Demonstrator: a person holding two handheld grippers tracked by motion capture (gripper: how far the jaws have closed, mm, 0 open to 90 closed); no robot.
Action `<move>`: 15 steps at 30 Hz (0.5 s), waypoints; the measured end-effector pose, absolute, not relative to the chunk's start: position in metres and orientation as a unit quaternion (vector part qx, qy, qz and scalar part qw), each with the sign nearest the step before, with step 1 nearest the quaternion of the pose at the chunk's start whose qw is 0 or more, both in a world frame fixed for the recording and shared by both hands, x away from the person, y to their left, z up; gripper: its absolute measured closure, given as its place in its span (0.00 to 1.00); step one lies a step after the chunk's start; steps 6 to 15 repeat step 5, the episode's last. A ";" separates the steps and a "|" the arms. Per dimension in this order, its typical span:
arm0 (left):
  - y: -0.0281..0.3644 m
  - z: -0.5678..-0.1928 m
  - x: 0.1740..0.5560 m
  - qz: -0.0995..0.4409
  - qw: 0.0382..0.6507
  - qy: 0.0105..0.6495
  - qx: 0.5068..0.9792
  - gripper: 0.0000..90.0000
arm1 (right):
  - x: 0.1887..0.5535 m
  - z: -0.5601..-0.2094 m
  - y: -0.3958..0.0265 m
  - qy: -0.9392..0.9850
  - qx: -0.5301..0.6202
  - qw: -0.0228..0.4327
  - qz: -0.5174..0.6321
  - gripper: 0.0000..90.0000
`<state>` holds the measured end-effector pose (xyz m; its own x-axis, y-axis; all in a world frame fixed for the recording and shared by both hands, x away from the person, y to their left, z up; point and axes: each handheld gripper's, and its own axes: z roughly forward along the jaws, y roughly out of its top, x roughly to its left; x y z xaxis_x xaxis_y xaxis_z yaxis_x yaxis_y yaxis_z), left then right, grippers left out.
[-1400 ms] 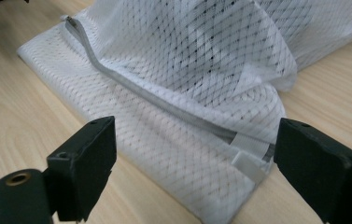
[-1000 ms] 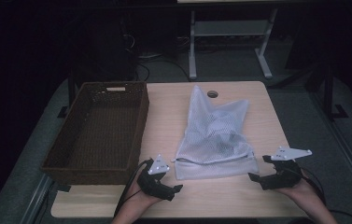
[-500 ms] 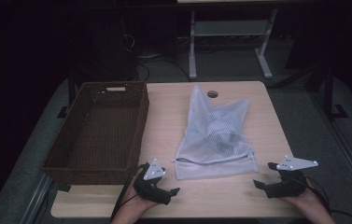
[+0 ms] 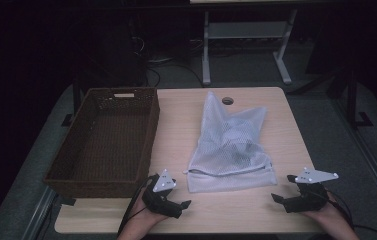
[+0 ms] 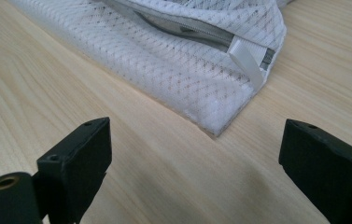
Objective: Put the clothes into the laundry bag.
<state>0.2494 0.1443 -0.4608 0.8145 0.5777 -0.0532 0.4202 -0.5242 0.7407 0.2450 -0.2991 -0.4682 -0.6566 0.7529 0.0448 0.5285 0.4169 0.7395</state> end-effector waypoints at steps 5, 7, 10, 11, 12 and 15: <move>0.144 -0.461 0.250 0.099 0.395 0.288 0.867 0.14 | 0.245 -0.468 -0.299 0.829 0.385 0.148 0.379 0.10; 0.144 -0.461 0.250 0.099 0.395 0.288 0.867 0.14 | 0.245 -0.468 -0.299 0.829 0.385 0.148 0.379 0.10; 0.144 -0.461 0.250 0.099 0.395 0.288 0.867 0.14 | 0.245 -0.468 -0.299 0.829 0.385 0.148 0.379 0.10; 0.144 -0.461 0.250 0.099 0.395 0.288 0.867 0.14 | 0.245 -0.468 -0.299 0.829 0.385 0.148 0.379 0.10; 0.144 -0.461 0.250 0.099 0.395 0.288 0.867 0.14 | 0.245 -0.468 -0.299 0.829 0.385 0.148 0.379 0.10; 0.144 -0.461 0.250 0.099 0.395 0.288 0.867 0.14 | 0.245 -0.468 -0.299 0.829 0.385 0.148 0.379 0.10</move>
